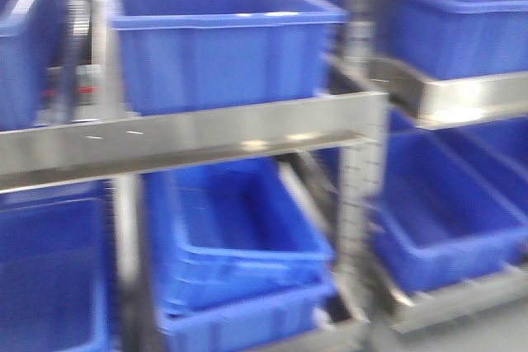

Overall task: Pick and sort blue part to right shelf
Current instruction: 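Position the base facing the rack of blue bins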

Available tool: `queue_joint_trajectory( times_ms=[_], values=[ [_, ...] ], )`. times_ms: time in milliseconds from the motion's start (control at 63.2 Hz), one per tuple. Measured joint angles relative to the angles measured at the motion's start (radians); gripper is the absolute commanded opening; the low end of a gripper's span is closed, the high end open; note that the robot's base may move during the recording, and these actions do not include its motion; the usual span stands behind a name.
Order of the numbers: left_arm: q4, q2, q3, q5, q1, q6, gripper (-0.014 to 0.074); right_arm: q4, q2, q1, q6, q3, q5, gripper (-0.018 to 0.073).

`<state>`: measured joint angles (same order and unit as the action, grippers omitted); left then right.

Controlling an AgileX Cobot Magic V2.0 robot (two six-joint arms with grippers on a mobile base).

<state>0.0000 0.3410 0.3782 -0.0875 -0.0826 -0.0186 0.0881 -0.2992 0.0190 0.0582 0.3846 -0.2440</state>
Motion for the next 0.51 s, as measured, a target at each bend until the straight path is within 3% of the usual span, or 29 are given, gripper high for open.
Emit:
queue_joint_trajectory(
  times_ms=[507],
  values=[
    [0.0, 0.0, 0.0, 0.0, 0.0, 0.0, 0.0384, 0.0, 0.0, 0.0, 0.0, 0.0, 0.0, 0.0393]
  ],
)
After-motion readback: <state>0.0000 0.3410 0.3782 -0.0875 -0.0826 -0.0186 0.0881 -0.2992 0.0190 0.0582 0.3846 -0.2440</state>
